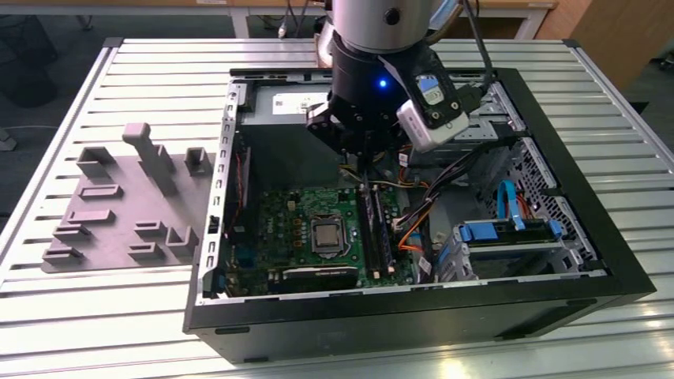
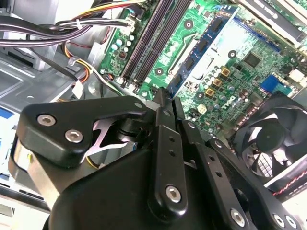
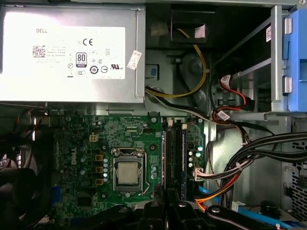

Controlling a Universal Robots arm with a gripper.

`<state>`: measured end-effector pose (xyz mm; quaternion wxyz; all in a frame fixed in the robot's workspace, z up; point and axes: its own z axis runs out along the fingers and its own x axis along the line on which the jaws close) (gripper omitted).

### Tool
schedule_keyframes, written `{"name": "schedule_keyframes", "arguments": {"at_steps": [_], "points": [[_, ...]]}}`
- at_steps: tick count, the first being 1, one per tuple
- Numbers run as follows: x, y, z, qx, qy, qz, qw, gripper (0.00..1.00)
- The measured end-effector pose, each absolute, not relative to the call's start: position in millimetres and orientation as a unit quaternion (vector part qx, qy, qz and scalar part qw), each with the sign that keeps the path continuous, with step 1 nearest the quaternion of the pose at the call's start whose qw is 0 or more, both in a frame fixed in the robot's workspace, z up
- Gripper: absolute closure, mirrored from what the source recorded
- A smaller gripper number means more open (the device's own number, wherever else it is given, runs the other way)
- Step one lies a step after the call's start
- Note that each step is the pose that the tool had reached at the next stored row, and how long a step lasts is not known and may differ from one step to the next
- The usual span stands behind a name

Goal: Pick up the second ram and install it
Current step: 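Insert the second ram into the second slot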

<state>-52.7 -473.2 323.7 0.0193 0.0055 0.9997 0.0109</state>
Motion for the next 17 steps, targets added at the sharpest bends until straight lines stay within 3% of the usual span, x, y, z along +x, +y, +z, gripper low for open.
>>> {"name": "schedule_keyframes", "arguments": {"at_steps": [17], "points": [[-51,-474,300,0.005,1.000,0.011,0.019,0.86]]}}
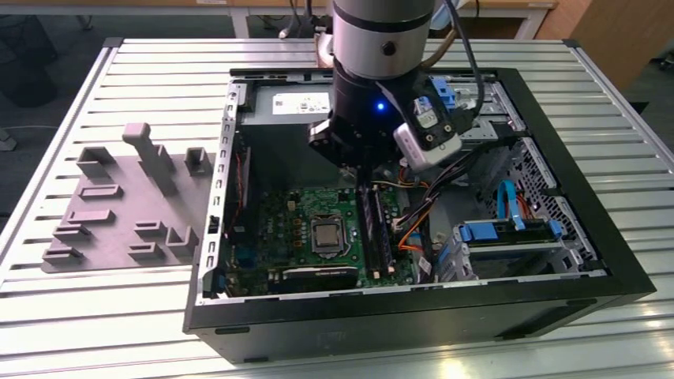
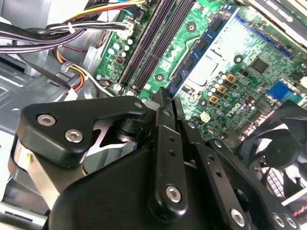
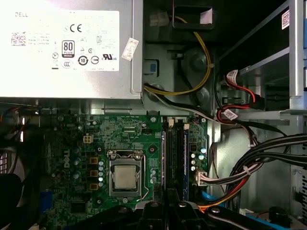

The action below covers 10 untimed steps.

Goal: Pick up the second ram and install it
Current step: 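Insert the second ram into the second slot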

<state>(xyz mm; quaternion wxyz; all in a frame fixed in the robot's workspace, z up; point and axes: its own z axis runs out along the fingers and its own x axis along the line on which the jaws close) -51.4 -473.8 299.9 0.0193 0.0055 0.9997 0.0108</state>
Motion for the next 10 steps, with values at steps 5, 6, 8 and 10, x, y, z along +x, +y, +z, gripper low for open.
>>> {"name": "schedule_keyframes", "arguments": {"at_steps": [5,6,8,10], "points": [[-51.2,-473.8,292.3,0.005,1.000,0.011,0.019,0.86],[-51.2,-473.8,292.4,0.005,1.000,0.011,0.019,0.86],[-51.2,-473.8,292.3,0.005,1.000,0.011,0.019,0.86],[-50.9,-473.8,292.2,0.005,1.000,0.011,0.019,0.86]]}}
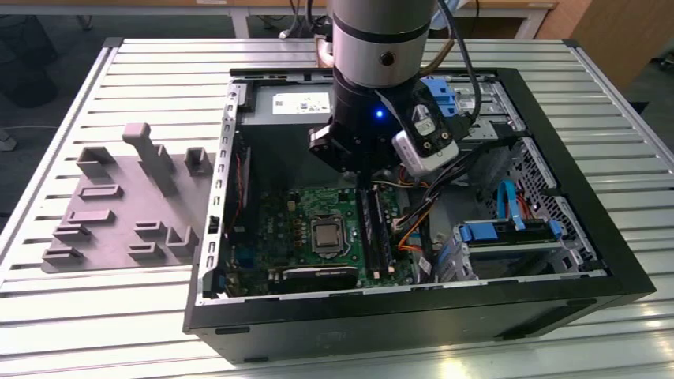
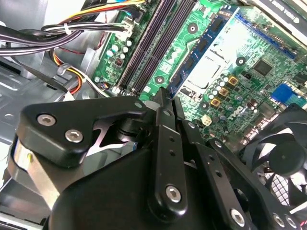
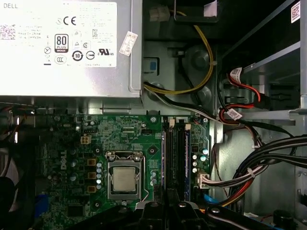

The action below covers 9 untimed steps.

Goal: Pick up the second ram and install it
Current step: 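Insert the second ram into the second slot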

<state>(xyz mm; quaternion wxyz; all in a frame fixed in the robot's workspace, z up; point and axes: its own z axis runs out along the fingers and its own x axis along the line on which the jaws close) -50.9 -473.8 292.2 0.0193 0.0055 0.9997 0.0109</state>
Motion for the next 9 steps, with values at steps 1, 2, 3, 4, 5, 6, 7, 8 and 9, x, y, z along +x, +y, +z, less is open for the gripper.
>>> {"name": "schedule_keyframes", "arguments": {"at_steps": [1,2,3,4,5,6,7,8,9], "points": [[-50,-474,292,0.005,1.000,0.011,0.019,0.86],[-48,-474,291,0.005,1.000,0.011,0.019,0.86],[-46,-474,291,0.005,1.000,0.011,0.018,0.86],[-44,-474,290,0.005,1.000,0.011,0.018,0.86],[-44,-474,288,0.005,1.000,0.011,0.018,0.86],[-43,-474,287,0.005,1.000,0.011,0.018,0.86],[-43,-474,285,0.005,1.000,0.011,0.018,0.86],[-43,-474,283,0.006,1.000,0.011,0.018,0.86],[-43,-474,281,0.006,1.000,0.011,0.018,0.86]]}}
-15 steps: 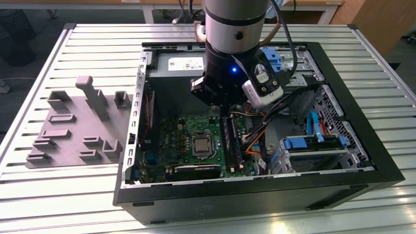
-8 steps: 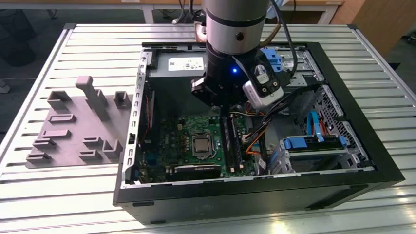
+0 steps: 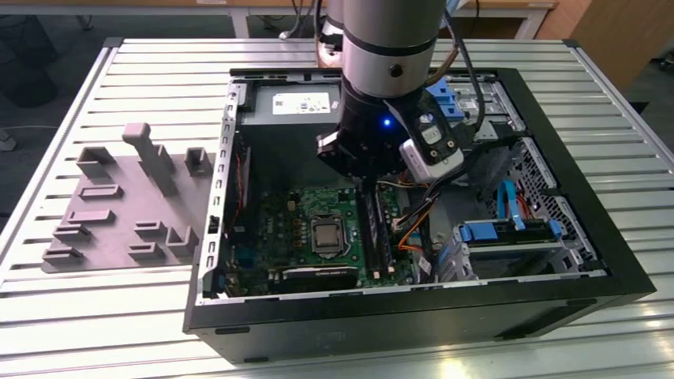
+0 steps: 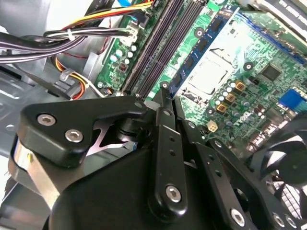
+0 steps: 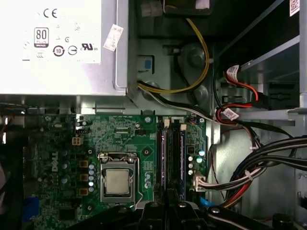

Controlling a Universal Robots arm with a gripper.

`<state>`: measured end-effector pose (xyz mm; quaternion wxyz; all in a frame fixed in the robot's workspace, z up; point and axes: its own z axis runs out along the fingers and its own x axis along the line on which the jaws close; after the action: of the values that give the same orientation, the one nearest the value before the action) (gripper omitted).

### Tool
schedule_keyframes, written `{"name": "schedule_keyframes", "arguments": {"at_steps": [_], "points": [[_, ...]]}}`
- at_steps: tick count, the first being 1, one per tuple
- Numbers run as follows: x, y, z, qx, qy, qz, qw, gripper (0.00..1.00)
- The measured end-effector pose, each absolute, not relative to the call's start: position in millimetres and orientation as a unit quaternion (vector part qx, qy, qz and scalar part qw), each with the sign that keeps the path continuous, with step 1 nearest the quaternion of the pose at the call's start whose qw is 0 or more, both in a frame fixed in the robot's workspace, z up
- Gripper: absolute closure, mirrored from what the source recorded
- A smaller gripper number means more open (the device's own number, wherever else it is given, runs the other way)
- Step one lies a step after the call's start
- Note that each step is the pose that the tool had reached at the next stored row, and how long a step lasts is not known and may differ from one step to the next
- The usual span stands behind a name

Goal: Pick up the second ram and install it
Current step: 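Insert the second ram into the second slot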

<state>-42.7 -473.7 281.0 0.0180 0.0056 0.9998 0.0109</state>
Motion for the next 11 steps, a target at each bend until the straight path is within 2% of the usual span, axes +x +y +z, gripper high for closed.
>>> {"name": "schedule_keyframes", "arguments": {"at_steps": [11], "points": [[-42,-474,261,0.005,1.000,0.011,0.017,0.86]]}}
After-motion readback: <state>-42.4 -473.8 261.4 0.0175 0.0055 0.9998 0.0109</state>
